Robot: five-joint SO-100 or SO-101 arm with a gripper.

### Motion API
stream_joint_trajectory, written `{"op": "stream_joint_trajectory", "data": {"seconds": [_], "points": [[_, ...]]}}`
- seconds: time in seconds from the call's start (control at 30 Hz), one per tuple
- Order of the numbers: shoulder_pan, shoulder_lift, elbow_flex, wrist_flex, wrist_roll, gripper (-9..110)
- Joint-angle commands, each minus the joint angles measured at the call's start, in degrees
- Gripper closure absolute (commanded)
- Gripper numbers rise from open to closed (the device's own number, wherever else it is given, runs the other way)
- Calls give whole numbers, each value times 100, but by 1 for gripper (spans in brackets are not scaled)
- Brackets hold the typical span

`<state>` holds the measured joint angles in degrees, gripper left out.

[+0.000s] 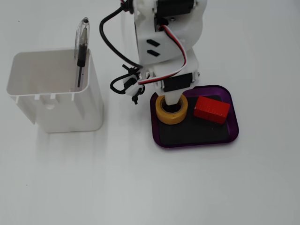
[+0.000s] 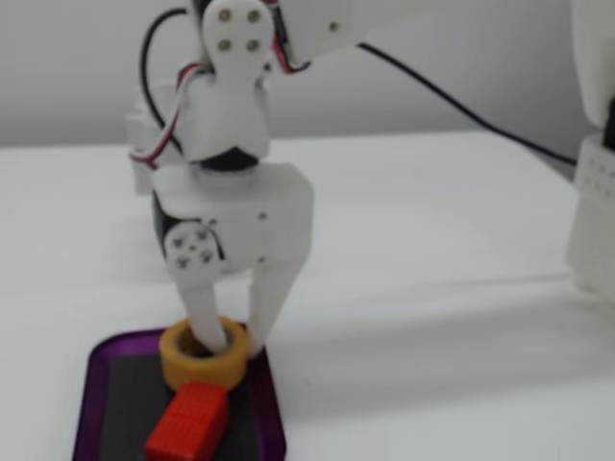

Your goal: Remove the yellow tape from the box.

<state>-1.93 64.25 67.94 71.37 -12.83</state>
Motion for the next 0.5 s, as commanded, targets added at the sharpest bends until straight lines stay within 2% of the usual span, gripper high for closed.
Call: {"op": "stream_joint_trajectory", "data": {"seconds": [0.0,0.2,0.3,0.47], "points": [[-53,958,-369,334,9,102],[-70,2856,-141,1002,0,102],[9,3806,1046,1046,-44,102],[26,5106,3762,-123,-62,102]]}}
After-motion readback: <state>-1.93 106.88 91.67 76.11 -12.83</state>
